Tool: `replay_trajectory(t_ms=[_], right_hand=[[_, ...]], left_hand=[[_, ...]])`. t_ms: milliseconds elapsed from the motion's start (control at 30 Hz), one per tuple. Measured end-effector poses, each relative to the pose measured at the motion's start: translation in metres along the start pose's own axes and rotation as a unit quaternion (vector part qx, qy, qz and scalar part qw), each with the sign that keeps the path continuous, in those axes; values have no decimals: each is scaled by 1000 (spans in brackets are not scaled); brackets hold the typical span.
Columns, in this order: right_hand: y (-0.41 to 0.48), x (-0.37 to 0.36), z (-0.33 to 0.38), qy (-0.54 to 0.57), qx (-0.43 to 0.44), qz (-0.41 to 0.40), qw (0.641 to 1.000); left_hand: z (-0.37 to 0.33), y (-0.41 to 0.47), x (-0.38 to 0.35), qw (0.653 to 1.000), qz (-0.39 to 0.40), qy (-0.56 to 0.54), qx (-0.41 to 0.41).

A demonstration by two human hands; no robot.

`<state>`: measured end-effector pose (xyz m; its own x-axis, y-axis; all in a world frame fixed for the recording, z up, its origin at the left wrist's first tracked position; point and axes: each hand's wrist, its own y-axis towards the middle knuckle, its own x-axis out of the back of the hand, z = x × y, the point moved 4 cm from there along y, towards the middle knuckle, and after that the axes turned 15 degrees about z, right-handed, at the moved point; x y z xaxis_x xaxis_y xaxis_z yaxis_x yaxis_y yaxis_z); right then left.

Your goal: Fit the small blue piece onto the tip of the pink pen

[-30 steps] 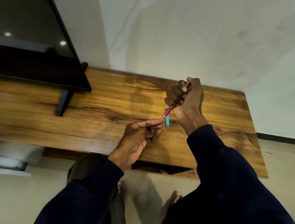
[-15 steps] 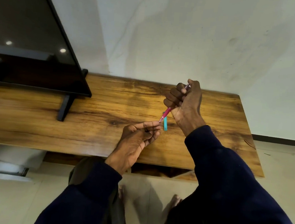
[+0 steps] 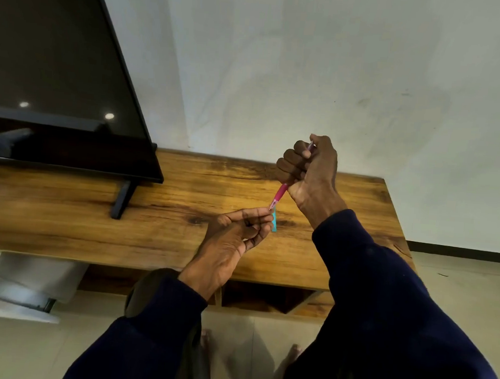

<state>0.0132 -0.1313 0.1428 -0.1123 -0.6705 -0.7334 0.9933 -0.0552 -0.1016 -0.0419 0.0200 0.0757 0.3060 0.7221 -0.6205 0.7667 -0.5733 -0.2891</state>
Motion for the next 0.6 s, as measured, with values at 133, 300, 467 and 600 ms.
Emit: replay_trajectory(t_ms=[133, 300, 467, 600], right_hand=[[-5, -9, 6, -18, 5, 16, 1000], [-10, -17, 11, -46, -1, 39, 998], [-11, -26, 13, -75, -1, 68, 995], [-16, -31, 11, -91, -2, 81, 993]], left_hand=[[-2, -4, -4, 1000, 0, 8, -1], [-3, -7, -8, 1000, -4, 13, 6], [-5, -10, -10, 1000, -10, 13, 13], [-5, -11, -10, 1000, -19, 11, 19]])
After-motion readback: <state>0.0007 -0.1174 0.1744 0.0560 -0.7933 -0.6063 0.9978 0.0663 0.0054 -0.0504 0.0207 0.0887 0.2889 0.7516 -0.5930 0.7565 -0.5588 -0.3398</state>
